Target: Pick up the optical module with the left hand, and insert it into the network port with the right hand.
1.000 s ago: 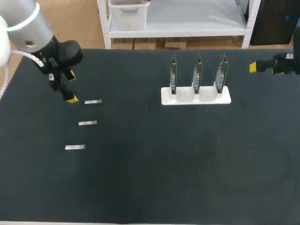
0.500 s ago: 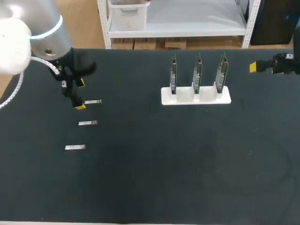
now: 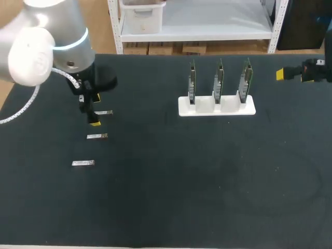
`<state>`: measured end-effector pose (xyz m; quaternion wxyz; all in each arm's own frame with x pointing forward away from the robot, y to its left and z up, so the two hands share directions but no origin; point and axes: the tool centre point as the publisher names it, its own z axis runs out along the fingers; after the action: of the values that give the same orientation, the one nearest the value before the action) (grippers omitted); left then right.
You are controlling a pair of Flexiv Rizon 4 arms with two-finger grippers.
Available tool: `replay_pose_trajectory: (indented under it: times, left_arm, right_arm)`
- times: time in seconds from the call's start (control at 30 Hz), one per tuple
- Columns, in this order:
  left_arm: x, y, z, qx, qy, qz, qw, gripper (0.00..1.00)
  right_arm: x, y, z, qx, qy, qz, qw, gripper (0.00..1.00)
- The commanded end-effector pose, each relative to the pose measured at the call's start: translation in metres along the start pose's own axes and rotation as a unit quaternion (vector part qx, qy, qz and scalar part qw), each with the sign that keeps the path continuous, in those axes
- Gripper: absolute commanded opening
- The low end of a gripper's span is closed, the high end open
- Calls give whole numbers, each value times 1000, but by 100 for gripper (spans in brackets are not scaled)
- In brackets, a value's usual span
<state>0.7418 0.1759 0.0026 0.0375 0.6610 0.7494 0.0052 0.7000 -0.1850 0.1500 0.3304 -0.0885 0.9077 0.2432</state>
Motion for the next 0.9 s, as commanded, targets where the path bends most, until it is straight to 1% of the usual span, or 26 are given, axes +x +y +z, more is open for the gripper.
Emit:
replay_pose_trajectory:
  times: [0.03,0.67,0.7,0.73,0.83,0.87,0.9]
  left_arm:
    - [-4,7,7,3,12,0,1000,100]
    - [4,4,16,21,26,-20,999,100]
    - [3,4,16,21,26,-21,999,86]
    - [3,4,16,21,26,-21,999,62]
    - [3,4,17,22,25,-20,999,15]
    - [3,4,17,22,25,-20,999,2]
    - [3,4,17,22,25,-19,999,0]
  right_arm:
    - [0,0,0,0,0,0,1000,100]
    - [0,0,0,0,0,0,1000,100]
    - [0,0,0,0,0,0,1000,100]
    - [0,0,0,0,0,0,1000,100]
    - [0,0,0,0,0,0,1000,100]
    - [0,0,0,0,0,0,1000,100]
    - [0,0,0,0,0,0,1000,100]
